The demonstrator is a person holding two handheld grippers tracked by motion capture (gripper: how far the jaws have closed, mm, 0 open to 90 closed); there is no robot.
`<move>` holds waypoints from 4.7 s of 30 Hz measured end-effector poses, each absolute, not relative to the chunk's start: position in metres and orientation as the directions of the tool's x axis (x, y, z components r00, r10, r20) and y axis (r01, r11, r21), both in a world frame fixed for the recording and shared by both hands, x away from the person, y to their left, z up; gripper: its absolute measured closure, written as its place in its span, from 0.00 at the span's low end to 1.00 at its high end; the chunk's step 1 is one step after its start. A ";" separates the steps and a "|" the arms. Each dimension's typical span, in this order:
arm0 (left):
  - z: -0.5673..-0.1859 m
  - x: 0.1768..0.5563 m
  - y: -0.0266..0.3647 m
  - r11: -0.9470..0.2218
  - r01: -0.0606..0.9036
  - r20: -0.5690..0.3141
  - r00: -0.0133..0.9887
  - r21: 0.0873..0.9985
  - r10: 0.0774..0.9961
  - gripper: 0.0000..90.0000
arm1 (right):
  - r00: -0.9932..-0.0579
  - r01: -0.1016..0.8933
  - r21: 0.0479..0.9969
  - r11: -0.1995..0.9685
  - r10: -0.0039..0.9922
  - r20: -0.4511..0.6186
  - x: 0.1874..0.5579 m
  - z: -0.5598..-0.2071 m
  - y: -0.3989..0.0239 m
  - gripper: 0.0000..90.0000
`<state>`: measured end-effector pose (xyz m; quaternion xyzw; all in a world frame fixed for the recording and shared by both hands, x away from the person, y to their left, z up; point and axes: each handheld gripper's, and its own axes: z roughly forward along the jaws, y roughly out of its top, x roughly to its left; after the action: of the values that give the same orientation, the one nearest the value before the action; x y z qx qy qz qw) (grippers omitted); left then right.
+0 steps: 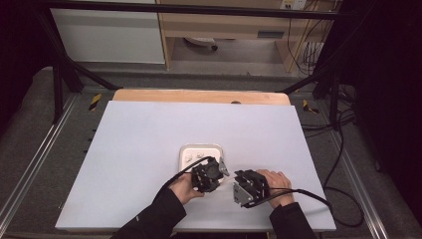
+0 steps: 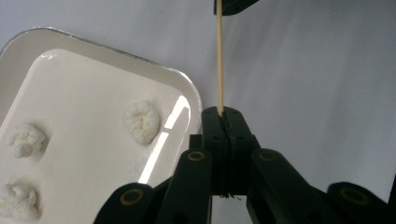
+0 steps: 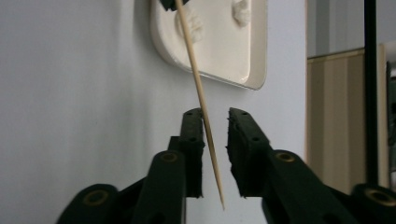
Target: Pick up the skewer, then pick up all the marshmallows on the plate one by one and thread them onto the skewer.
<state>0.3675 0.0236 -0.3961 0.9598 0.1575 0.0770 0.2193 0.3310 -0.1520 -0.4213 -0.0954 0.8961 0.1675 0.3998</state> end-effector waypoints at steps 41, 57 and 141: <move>-0.406 0.343 0.165 -0.508 0.440 -0.019 0.769 0.740 0.639 0.98 | -0.748 0.439 0.740 0.510 0.664 -0.014 0.359 -0.423 -0.193 0.06; -0.421 0.328 0.197 -0.399 0.451 -0.059 0.718 0.798 0.694 0.98 | -0.759 0.443 0.776 0.448 0.648 0.059 0.370 -0.417 -0.168 0.05; -0.426 0.311 0.182 -0.355 0.393 -0.074 0.752 0.848 0.655 0.98 | -0.773 0.471 0.835 0.284 0.590 0.234 0.389 -0.391 -0.122 0.86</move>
<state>0.3114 0.1824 -0.4255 0.8110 0.3232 0.1403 0.4671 0.3885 -0.1217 -0.3912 0.3319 0.7992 0.4976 0.0599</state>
